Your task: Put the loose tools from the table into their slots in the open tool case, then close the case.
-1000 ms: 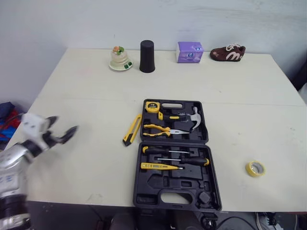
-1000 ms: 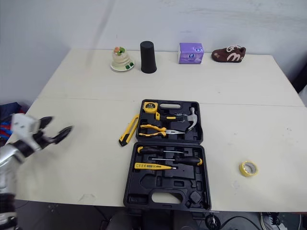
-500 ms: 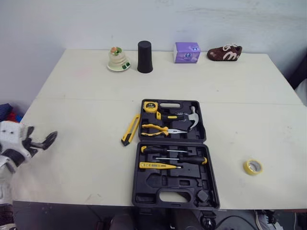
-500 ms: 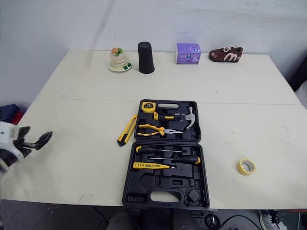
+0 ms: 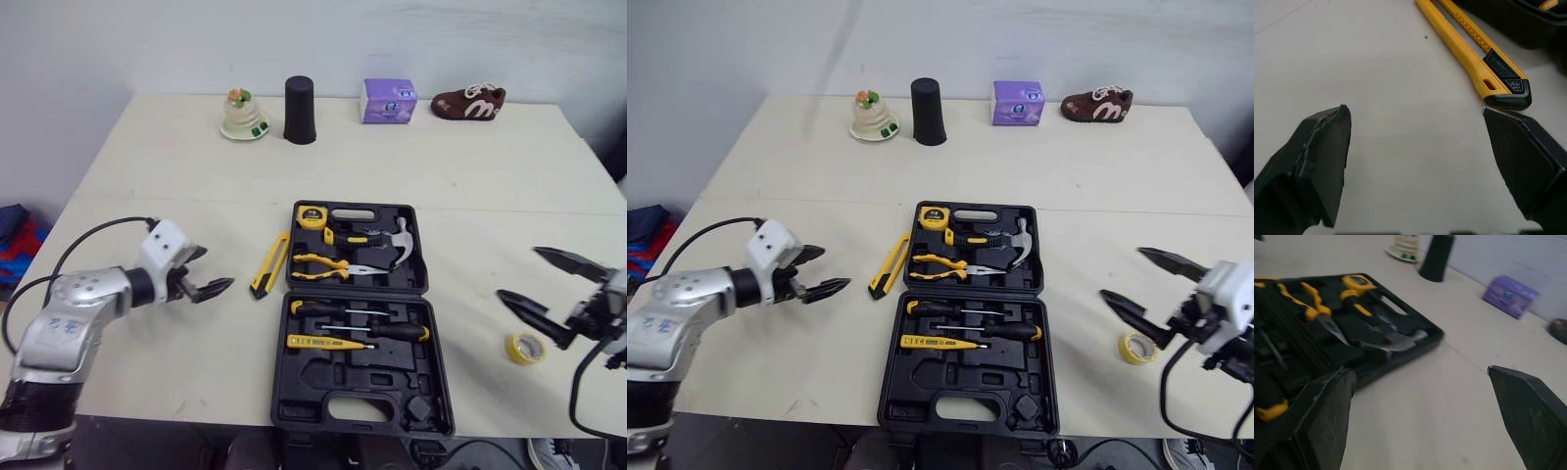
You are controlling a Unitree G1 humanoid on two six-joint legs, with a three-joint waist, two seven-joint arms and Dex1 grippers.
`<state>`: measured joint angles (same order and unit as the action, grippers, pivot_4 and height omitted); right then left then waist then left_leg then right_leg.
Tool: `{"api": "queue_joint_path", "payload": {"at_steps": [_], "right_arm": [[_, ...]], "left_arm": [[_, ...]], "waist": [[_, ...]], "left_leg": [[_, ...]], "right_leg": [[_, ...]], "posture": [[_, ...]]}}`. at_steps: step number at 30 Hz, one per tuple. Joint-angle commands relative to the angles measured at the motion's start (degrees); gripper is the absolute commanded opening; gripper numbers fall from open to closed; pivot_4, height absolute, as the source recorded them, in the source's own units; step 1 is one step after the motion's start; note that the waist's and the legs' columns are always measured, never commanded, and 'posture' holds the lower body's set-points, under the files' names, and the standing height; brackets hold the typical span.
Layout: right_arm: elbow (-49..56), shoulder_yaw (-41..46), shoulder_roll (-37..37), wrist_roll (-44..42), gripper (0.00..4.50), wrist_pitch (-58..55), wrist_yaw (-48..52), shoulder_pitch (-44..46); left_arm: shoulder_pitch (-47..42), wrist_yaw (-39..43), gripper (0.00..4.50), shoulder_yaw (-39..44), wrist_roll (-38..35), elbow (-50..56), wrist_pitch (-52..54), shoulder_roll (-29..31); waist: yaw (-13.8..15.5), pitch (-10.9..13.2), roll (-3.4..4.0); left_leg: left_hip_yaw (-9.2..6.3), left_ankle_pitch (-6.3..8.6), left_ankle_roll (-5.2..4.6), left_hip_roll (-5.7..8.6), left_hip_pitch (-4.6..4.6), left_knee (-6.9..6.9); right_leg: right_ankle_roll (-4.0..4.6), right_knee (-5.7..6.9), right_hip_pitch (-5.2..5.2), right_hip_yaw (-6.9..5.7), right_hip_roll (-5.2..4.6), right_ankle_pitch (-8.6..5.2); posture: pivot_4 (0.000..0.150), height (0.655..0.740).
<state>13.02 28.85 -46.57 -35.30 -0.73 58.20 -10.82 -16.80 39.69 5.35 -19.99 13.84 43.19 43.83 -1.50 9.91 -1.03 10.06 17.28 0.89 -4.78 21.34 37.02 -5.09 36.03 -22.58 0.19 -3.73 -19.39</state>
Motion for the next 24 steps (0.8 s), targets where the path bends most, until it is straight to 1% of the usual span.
{"api": "queue_joint_path", "payload": {"at_steps": [1, 2, 4, 6, 11, 15, 21, 24], "right_arm": [[2.28, 0.1, 0.46, -0.06, 4.5, -0.84, -0.38, 0.38], [2.54, -0.1, 0.51, 0.27, 4.5, -0.73, -0.05, 0.19], [3.05, 0.0, 0.89, 0.07, 4.5, -1.01, 0.02, -0.25], [3.6, 0.18, 1.23, -0.02, 4.5, -1.08, -0.08, -0.57], [5.82, -0.01, 2.03, 0.04, 4.5, -1.44, -0.46, -1.27], [7.25, -0.13, 2.24, -0.26, 4.5, -2.25, -0.64, -1.34], [8.49, -0.75, 2.36, -0.63, 4.5, -3.42, -0.34, -1.06], [9.29, -1.16, 2.54, -0.75, 4.5, -3.95, -0.4, -0.9]], "left_arm": [[-2.91, -4.01, 4.47, -0.52, -2.06, 4.37, 7.75, -2.76], [-3.86, -4.98, 4.47, -0.28, -3.14, 5.46, 10.07, -4.2], [-4.54, -7.14, 4.47, -2.17, -2.68, 7.58, 14.07, -5.45], [-4.35, -10.06, 4.47, -4.95, 0.06, 8.67, 14.91, -6.09], [-4.78, -15.68, 4.47, -7.17, 1.83, 8.93, 17.53, -10.8], [-6.36, -18.98, 4.47, -9.77, 4.96, 5.91, 16.03, -13.27], [-9.2, -21.66, 4.47, -13.53, 8.71, 0.46, 12.96, -17.68], [-10.8, -22.99, 4.47, -14.52, 10.06, -2.72, 13.18, -20.0]], "waist": [[0.13, 0.03, -0.05], [0.16, 0.04, -0.07], [0.04, 0.08, -0.13], [-0.01, 0.08, -0.13], [-0.14, 0.08, -0.14], [-0.06, 0.08, -0.14], [0.04, 0.08, -0.14], [0.27, 0.07, -0.14]], "left_leg": [[0.0, 0.03, -0.03, -0.02, 0.02, 0.14], [0.0, 0.03, -0.06, 0.0, 0.05, 0.16], [0.02, 0.04, -0.12, 0.04, 0.06, 0.25], [0.03, 0.03, -0.14, 0.05, 0.03, 0.27], [0.05, -0.01, -0.09, -0.01, -0.1, 0.25], [-0.01, -0.06, -0.07, 0.0, -0.13, 0.26], [-0.02, -0.1, -0.17, 0.09, -0.11, 0.32], [-0.05, -0.11, -0.2, 0.1, -0.11, 0.35]], "right_leg": [[-0.01, 0.02, 0.02, 0.03, 0.04, -0.01], [-0.07, -0.01, 0.02, 0.07, 0.04, 0.02], [-0.15, 0.0, 0.05, 0.08, 0.04, 0.07], [-0.2, 0.0, 0.08, 0.13, 0.04, 0.1], [-0.19, 0.1, 0.1, 0.24, 0.14, 0.1], [-0.18, 0.19, 0.1, 0.26, 0.13, 0.1], [-0.22, 0.23, 0.13, 0.27, 0.07, 0.14], [-0.23, 0.25, 0.15, 0.26, 0.06, 0.15]], "posture": [[0.15, 0.74], [0.15, 0.74], [0.15, 0.74], [0.15, 0.74], [0.15, 0.74], [0.15, 0.74], [0.15, 0.74], [0.15, 0.74]]}}
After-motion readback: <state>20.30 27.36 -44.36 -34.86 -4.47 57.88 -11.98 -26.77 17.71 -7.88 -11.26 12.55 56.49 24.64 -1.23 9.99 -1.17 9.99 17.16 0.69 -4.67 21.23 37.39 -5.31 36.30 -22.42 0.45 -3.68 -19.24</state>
